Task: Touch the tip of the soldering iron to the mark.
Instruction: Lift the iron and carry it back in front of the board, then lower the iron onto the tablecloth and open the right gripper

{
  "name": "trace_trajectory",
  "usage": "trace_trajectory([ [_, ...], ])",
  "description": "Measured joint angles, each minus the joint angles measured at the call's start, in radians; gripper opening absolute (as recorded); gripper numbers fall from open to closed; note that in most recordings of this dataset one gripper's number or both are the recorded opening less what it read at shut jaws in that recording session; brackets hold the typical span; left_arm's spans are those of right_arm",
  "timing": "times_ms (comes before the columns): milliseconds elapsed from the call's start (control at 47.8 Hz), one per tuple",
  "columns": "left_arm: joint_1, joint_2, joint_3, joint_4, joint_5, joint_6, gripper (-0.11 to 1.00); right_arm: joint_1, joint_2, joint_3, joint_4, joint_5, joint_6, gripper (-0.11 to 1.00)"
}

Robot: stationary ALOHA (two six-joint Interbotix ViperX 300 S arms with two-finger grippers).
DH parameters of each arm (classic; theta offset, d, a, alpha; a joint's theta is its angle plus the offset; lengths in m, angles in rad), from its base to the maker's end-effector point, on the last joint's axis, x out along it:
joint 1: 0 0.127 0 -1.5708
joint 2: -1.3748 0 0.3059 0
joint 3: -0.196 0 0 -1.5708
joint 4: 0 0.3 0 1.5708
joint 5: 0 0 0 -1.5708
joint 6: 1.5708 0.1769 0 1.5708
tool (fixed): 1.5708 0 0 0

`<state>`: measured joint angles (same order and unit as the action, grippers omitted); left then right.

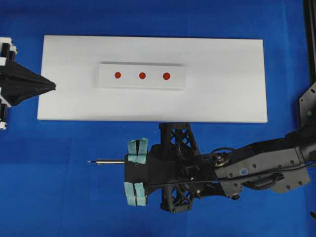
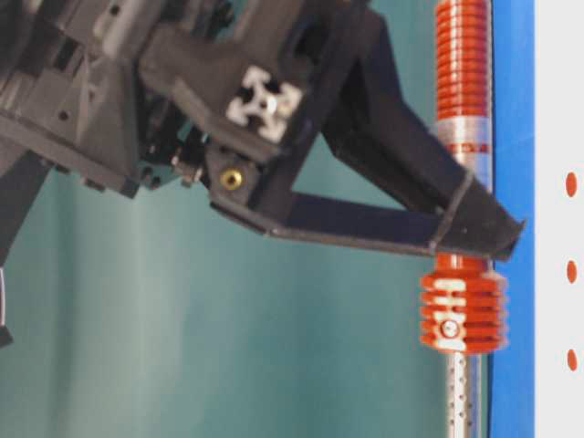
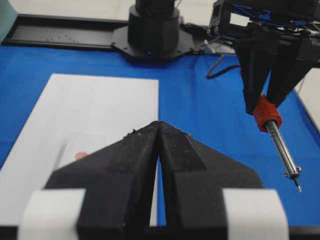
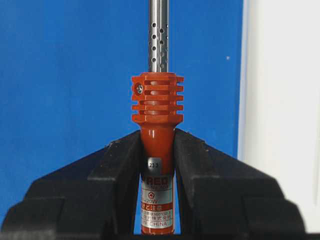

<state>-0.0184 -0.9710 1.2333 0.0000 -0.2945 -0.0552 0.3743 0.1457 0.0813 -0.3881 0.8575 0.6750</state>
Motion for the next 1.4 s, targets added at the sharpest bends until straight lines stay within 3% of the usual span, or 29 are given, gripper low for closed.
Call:
trace_trajectory([
  [314, 0.000, 0.000, 0.000, 0.000, 0.002, 0.002, 0.00, -0.011, 0.048, 0.009, 0.003, -0.037, 0.009, 0.06],
  [1025, 0.000, 0.000, 0.000, 0.000, 0.000, 0.000, 0.00, -0.035, 0.198, 0.140, 0.006, -0.399, 0.058, 0.06],
  [1401, 0.000, -0.002, 0.000, 0.000, 0.000, 0.000, 0.00, -0.052, 0.245, 0.155, 0.014, -0.454, 0.058, 0.06],
])
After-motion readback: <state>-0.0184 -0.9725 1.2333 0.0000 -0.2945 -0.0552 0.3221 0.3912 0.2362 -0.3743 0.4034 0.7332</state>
